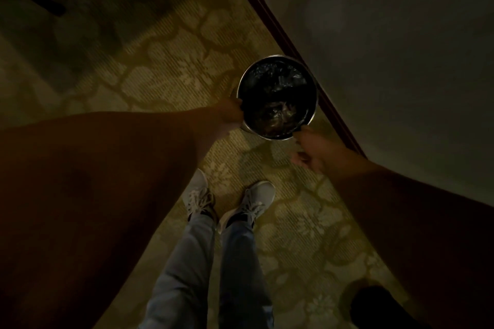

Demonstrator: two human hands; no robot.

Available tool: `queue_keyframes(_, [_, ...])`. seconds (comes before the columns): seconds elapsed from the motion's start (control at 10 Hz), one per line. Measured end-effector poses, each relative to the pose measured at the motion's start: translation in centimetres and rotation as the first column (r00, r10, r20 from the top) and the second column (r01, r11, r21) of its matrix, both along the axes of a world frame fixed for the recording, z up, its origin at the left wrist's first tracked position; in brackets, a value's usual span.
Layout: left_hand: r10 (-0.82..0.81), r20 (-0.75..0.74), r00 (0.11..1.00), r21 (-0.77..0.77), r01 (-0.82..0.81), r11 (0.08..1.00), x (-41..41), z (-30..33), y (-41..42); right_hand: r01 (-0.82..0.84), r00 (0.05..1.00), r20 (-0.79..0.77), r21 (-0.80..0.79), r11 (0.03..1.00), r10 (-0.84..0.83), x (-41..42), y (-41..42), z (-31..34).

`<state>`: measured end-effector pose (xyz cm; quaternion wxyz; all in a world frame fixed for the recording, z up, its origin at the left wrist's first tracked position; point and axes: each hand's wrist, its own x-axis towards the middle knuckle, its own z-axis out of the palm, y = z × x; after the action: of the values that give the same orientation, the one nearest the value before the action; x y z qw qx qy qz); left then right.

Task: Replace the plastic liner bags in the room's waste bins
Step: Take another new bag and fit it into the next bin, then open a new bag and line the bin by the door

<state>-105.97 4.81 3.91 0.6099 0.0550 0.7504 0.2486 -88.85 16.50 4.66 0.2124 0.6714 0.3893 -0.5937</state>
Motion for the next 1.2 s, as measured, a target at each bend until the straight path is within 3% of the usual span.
queue_keyframes(0.1, [-0.001, -0.021, 1.000, -0.001, 0.001, 1.000, 1.1, 0.7, 0.7, 0.043, 0.997, -0.058, -0.014, 0.999, -0.044, -1.1, -0.9, 0.2])
queue_keyframes(0.3, [-0.048, -0.118, 0.992, 0.028, 0.052, 0.998, 0.4, 7.6, 0.7, 0.084, 0.996, -0.031, -0.009, 0.996, -0.085, -4.1, -1.9, 5.0])
queue_keyframes(0.7, [-0.180, -0.170, 0.969, 0.096, 0.199, 0.975, -0.2, 36.3, -2.5, 0.067, 0.984, -0.166, 0.048, 0.997, -0.059, -5.4, -6.3, 34.7])
queue_keyframes(0.8, [-0.290, -0.224, 0.931, 0.100, 0.318, 0.943, 0.7, 45.0, -3.4, 0.050, 0.979, -0.202, 0.113, 0.992, -0.027, -4.2, -7.4, 41.4])
queue_keyframes(0.9, [-0.389, -0.250, 0.886, 0.160, 0.435, 0.886, 2.2, 49.4, -4.2, 0.031, 0.974, -0.228, 0.141, 0.989, 0.002, -1.9, -8.6, 47.0])
queue_keyframes(1.1, [-0.499, -0.419, 0.758, 0.187, 0.610, 0.770, 6.9, 55.7, -4.6, 0.030, 0.977, -0.213, 0.268, 0.963, 0.029, 4.1, -10.4, 54.7])
queue_keyframes(1.2, [-0.548, -0.432, 0.716, 0.193, 0.667, 0.719, 10.8, 57.4, -4.5, 0.049, 0.981, -0.193, 0.342, 0.938, 0.019, 8.6, -11.2, 57.5])
